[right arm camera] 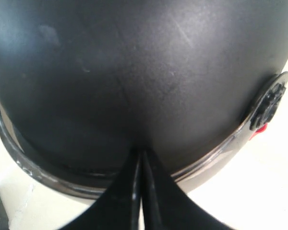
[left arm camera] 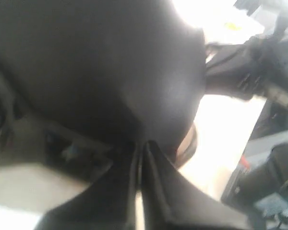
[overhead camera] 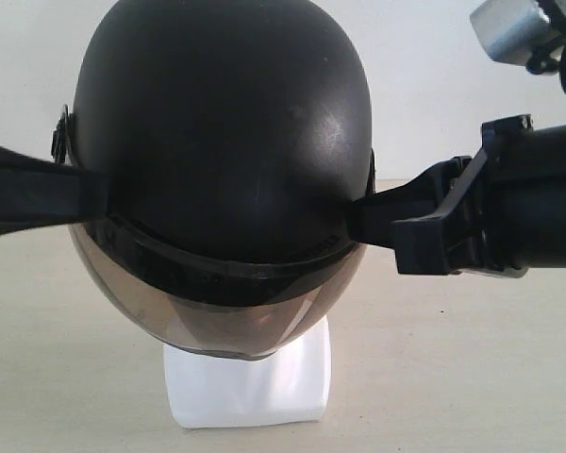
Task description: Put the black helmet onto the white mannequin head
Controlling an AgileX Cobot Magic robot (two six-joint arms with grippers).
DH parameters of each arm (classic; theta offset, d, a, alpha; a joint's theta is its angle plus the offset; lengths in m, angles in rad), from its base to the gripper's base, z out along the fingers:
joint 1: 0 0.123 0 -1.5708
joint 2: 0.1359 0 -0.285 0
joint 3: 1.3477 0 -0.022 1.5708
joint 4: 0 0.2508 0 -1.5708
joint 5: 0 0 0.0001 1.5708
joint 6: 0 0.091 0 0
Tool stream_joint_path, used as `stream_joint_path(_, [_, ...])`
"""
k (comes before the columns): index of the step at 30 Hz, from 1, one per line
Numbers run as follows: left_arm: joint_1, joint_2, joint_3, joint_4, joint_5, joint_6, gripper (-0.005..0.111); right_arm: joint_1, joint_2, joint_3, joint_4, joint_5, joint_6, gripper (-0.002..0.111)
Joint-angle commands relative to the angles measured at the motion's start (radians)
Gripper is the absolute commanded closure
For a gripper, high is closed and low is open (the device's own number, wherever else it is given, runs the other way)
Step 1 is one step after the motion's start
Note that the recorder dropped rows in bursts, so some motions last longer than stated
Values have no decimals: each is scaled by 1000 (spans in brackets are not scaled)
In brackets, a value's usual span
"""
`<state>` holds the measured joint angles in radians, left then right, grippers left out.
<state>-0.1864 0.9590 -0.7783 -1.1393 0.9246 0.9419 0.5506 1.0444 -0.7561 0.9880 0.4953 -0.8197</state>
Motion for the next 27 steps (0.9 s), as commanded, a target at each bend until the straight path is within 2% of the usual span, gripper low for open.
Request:
stream_joint_path(1, [-1,19,34,137,-55,-22,102,7,48,24,-14,25,-5,109])
stream_joint_path(8, [-1,19,71,141,-69,-22,102,7,48,24,-14,25,-5,109])
stream_joint_path(11, [-1,-1,65,97,-67,-22,102,7,46,24,-14,23,-18,109])
stream_joint_path(17, [-1,-71,51,84,-131,-66,102,7,-31,-38,-14,-6,-10,109])
stream_joint_path(22, [-1,-92,51,107,-173,-98,102,5,-81,-121,-64,-42,149,109])
stream_joint_path(27, [-1,-92,47,115,-204,-116,102,5,-81,-165,-384,-72,483,109])
